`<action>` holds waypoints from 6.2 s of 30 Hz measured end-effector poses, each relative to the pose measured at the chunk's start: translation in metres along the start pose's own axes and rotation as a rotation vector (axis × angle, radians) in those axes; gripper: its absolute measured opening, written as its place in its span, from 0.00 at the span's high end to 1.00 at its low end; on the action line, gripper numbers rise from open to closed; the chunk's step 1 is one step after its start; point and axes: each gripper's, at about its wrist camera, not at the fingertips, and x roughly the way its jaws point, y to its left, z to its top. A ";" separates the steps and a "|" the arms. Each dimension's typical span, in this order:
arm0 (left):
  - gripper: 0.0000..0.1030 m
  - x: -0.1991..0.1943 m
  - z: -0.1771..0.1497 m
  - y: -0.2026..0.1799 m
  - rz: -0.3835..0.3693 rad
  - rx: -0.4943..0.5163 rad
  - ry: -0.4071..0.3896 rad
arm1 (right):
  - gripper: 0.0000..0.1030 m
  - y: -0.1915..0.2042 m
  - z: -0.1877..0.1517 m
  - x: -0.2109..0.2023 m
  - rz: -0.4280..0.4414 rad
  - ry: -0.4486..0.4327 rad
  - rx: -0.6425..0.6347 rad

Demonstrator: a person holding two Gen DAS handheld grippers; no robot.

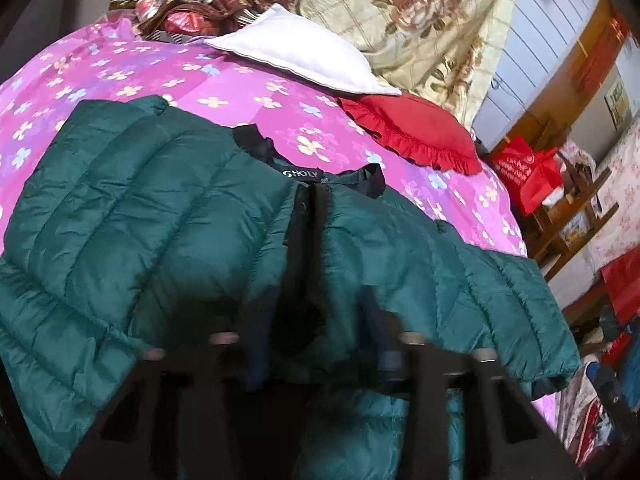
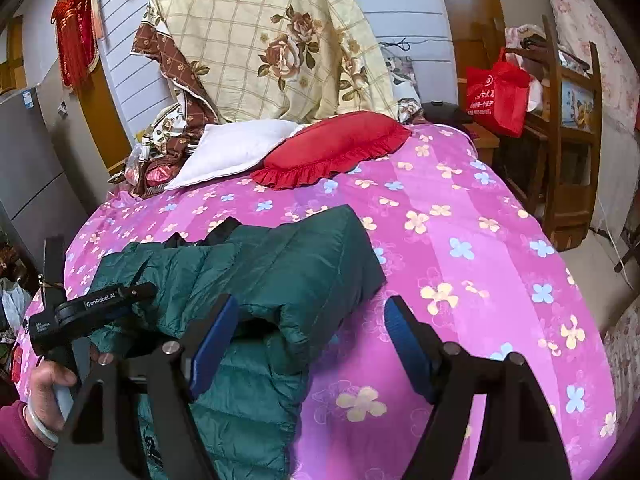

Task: Fold large clothes

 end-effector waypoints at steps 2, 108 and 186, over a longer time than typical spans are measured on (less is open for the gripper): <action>0.99 -0.004 0.003 -0.002 0.000 0.023 -0.010 | 0.23 -0.002 0.000 0.003 -0.003 0.004 0.010; 0.61 -0.093 0.016 0.131 0.392 0.174 -0.166 | 0.18 0.179 -0.023 0.113 0.003 0.186 -0.198; 0.61 -0.214 -0.156 0.222 0.256 0.080 0.063 | 0.11 0.072 -0.211 -0.089 -0.090 0.396 -0.086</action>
